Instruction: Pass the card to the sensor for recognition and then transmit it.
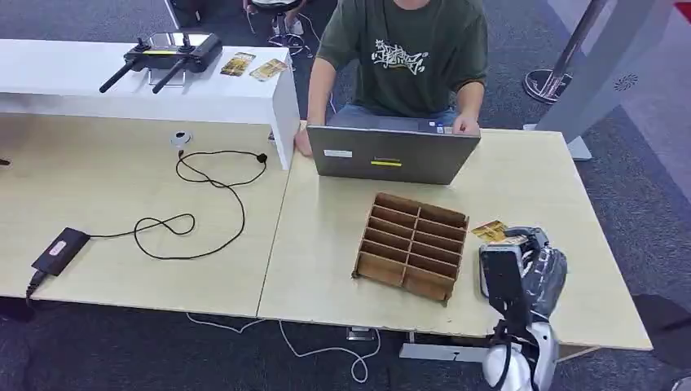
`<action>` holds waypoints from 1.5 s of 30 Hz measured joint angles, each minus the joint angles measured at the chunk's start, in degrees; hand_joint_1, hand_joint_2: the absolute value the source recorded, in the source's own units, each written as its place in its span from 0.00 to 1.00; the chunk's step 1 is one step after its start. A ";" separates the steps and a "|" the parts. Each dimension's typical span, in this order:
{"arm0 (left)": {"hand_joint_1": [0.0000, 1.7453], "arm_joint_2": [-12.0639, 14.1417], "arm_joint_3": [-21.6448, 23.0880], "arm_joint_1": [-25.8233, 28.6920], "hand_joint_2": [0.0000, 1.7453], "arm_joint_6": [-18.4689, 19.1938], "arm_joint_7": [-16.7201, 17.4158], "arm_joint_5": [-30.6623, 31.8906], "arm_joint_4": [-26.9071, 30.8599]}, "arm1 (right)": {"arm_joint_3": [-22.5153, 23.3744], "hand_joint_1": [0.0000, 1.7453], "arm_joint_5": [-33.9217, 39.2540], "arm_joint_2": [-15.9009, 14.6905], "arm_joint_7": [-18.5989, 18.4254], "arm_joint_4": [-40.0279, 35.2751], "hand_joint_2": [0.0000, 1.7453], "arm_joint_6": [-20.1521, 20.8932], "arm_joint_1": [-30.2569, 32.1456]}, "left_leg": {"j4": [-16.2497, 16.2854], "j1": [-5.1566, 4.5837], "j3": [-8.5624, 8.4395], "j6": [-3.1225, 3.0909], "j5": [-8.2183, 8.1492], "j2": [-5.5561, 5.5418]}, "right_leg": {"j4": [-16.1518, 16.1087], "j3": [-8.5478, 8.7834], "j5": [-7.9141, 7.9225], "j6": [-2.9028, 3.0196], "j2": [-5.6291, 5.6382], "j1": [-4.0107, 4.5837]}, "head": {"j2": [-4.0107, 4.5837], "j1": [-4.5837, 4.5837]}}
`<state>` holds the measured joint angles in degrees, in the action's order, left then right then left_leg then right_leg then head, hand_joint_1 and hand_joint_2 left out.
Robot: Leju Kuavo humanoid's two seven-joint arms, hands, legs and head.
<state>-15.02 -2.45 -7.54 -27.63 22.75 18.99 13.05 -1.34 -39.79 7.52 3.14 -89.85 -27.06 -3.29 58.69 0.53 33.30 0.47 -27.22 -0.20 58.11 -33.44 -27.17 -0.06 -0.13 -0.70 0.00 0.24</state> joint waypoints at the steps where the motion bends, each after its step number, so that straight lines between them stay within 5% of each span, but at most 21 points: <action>1: 0.00 0.00 0.02 -0.01 0.00 0.00 0.02 0.13 0.00 | 0.57 1.00 1.44 0.22 0.40 -0.09 1.00 -0.04 0.00 | 0.00 0.00 0.00 0.00 0.00 0.00 | 0.00 0.00 0.00 0.00 0.00 0.00 | 0.00 0.02; 25: 0.00 -0.09 2.21 -0.90 0.00 0.00 1.90 4.20 0.00 | 8.83 1.00 22.96 3.04 11.63 2.23 1.00 -7.71 -3.37 | 0.00 0.00 0.01 0.00 0.00 0.00 | 0.01 0.01 0.01 0.00 0.00 0.00 | 0.00 0.00; 45: 0.00 -0.63 4.68 -1.89 0.00 0.00 2.97 7.52 0.00 | 5.55 1.00 20.69 4.13 12.25 10.67 1.00 -8.37 -18.83 | 0.00 0.00 0.00 0.02 0.02 0.01 | 0.04 0.01 0.04 0.02 0.03 0.00 | 0.00 0.00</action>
<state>-15.65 2.23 -9.43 -27.63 25.73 26.51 13.05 4.22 -19.10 11.65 15.39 -79.18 -35.43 -22.12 58.69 0.53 33.31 0.49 -27.20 -0.19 58.15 -33.43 -27.13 -0.04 -0.10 -0.70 0.00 0.24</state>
